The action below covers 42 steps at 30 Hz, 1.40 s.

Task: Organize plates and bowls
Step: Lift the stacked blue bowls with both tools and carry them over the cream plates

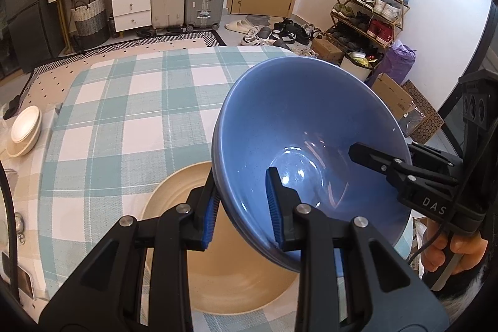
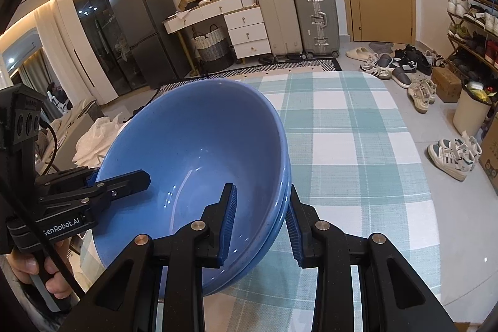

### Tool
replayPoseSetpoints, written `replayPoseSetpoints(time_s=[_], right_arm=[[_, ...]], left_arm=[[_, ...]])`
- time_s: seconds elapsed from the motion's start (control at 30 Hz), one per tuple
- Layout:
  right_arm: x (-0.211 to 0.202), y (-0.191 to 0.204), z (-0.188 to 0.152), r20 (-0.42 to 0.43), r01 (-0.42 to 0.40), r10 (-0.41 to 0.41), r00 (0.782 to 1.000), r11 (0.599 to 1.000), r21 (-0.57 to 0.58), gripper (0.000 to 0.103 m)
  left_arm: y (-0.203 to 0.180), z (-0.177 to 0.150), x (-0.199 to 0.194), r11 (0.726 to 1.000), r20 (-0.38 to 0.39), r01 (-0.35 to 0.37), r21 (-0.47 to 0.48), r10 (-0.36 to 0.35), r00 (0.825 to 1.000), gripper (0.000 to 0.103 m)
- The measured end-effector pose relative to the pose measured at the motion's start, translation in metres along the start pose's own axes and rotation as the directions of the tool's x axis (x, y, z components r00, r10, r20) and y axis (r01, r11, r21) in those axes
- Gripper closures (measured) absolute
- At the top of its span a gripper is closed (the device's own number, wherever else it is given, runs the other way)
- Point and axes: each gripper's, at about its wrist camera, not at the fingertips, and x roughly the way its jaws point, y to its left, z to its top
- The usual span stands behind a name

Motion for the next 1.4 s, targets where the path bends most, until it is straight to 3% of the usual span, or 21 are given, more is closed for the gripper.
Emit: replayPoseSetpoints(time_s=[0.63, 1.4], right_arm=[[0.03, 0.043, -0.006, -0.052, -0.061, 0.058, 0.997, 0.997, -0.05, 0.071], [0.082, 0.064, -0.017, -0.141, -0.079, 0.07, 0.988, 0.995, -0.061, 0.071]], left_arm=[[0.055, -0.031, -0.011, 0.996, -0.018, -0.064, -0.064, 0.063, 0.998, 0.078], [0.104, -0.049, 0.03, 0.989, -0.085, -0.102, -0.111, 0.093, 0.992, 0.078]])
